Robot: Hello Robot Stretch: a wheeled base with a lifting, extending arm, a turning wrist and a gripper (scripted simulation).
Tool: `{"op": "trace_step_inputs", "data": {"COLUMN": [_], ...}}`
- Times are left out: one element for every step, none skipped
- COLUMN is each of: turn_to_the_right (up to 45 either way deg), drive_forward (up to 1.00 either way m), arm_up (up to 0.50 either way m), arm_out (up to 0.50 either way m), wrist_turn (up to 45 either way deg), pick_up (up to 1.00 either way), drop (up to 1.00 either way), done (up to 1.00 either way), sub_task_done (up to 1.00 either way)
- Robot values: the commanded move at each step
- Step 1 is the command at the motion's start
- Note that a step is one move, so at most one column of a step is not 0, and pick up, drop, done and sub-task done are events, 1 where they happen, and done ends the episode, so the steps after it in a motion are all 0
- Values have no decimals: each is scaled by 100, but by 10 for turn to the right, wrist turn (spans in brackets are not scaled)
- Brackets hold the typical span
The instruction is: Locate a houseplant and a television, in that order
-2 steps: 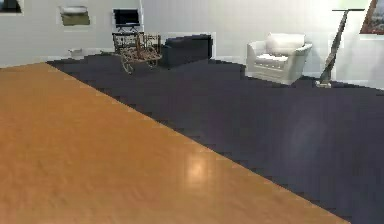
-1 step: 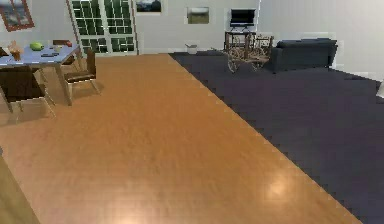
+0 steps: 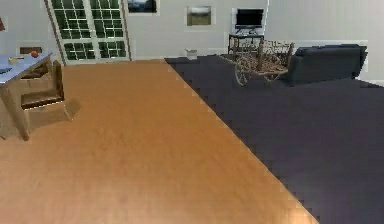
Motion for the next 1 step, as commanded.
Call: {"op": "trace_step_inputs", "data": {"turn_to_the_right": [0], "drive_forward": [100], "arm_up": [0], "arm_out": [0], "wrist_turn": [0], "pick_up": [0], "drop": [0], "done": [0], "sub_task_done": [0]}}
